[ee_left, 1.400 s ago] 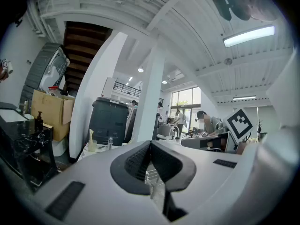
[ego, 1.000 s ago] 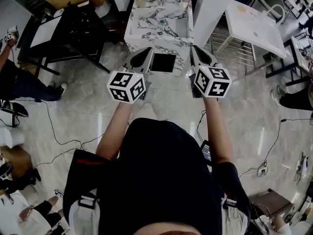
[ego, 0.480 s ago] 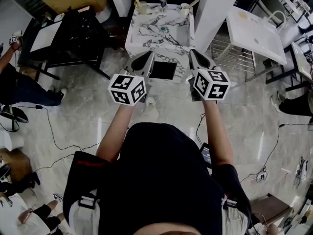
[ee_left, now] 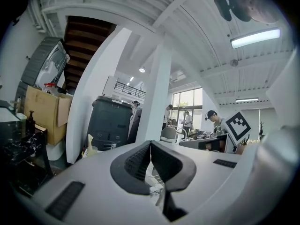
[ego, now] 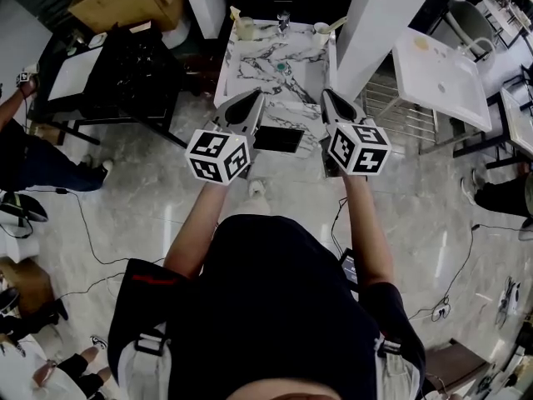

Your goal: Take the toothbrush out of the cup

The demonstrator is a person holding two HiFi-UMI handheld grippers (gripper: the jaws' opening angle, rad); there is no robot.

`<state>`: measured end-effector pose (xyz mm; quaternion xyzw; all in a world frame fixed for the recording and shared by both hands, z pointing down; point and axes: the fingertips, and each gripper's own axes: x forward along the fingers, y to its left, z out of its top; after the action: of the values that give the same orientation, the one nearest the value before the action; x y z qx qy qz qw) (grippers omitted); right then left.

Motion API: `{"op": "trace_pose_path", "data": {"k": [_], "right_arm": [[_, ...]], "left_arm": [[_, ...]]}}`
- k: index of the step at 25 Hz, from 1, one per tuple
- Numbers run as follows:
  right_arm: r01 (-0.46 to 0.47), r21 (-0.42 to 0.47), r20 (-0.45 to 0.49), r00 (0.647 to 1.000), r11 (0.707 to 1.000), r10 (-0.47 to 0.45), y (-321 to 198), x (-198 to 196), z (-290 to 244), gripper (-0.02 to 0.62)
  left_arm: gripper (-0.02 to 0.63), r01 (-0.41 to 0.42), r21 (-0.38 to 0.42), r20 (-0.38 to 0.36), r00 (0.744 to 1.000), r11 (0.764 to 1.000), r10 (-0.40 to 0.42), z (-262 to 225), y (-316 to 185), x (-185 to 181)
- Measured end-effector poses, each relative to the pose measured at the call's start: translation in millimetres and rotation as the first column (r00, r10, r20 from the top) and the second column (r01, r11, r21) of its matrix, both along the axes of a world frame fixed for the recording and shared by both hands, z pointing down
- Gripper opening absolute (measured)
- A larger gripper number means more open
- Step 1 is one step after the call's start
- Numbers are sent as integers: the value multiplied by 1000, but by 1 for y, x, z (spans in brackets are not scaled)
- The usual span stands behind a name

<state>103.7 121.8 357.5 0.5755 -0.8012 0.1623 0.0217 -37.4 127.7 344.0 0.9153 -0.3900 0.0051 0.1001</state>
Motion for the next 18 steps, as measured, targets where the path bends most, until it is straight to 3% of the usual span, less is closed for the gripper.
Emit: {"op": "trace_pose_path", "data": {"k": [18], "right_arm": [[-63,-44,-15,998,997,62,-135,-23,0,35]], "left_arm": [[14,-59,-46,-27,998,997,58,-2,-141,-18]]}}
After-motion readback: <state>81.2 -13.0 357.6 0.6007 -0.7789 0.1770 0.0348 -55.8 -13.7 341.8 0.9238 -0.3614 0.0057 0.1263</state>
